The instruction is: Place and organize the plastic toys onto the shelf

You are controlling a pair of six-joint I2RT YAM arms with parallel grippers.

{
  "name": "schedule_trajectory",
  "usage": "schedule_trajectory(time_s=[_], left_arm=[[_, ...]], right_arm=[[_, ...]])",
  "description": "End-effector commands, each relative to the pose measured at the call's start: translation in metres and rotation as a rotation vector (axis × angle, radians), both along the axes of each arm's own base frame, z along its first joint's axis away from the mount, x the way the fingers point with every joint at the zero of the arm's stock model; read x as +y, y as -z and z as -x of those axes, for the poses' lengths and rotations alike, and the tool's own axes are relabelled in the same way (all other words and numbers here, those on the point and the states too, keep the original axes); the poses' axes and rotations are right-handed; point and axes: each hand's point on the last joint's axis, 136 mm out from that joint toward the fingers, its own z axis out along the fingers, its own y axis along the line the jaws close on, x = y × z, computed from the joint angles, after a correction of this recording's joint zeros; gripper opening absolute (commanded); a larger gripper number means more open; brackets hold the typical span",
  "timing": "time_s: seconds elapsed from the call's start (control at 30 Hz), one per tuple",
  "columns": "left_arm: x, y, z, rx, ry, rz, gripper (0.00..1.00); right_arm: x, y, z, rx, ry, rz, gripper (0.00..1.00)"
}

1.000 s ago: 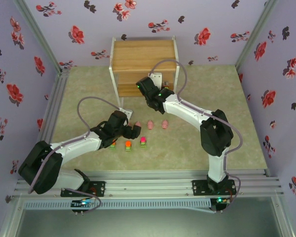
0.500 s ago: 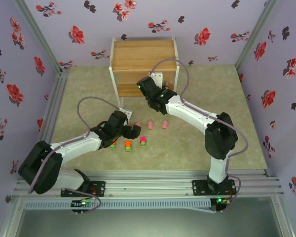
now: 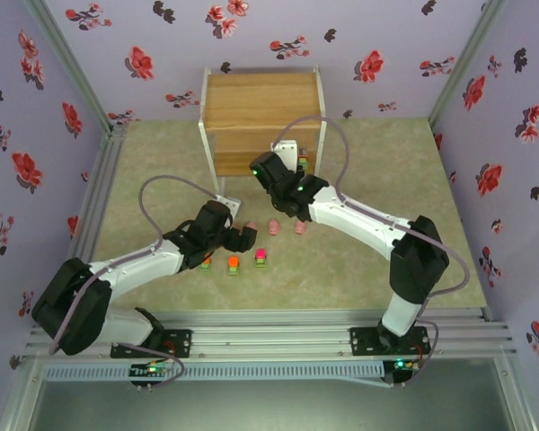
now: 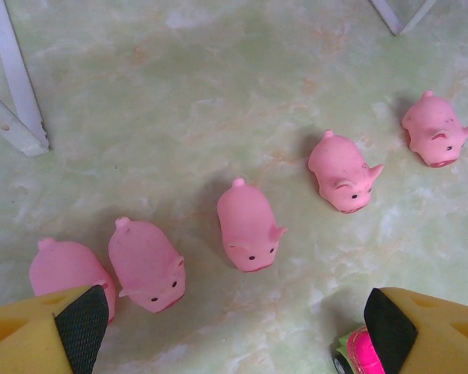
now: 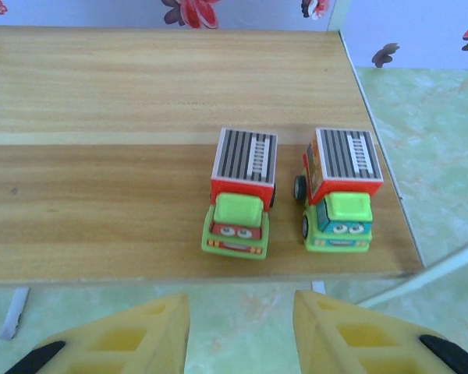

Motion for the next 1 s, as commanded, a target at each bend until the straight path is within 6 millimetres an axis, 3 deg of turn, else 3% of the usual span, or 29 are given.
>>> schedule_trajectory(time_s=[0.0,0.47,0.8,0.97], left_arm=[[0.0,-0.009,0.0,-0.019,0.001,0.03,0.9],[0.009,-0.015,0.0,-0.046,-0.024,0.015,0.9],[0.035,-0.017,0.002,-0.044,-0.106,-0.027,0.9],[0.048,-0.004,0.017,0.009,-0.119,-0.056,0.9]], right_arm=[[-0.005,-0.017,0.013,-0.05,0.02,-0.022,0.17],[-0.002,-0.007,0.079,-0.048,-0.032,-0.05,0.17],[0.013,0.034,0.125,0.024,-0.096,-0.066,0.17],[0.021,0.051,0.149,0.049,-0.125,-0.069,0.17]])
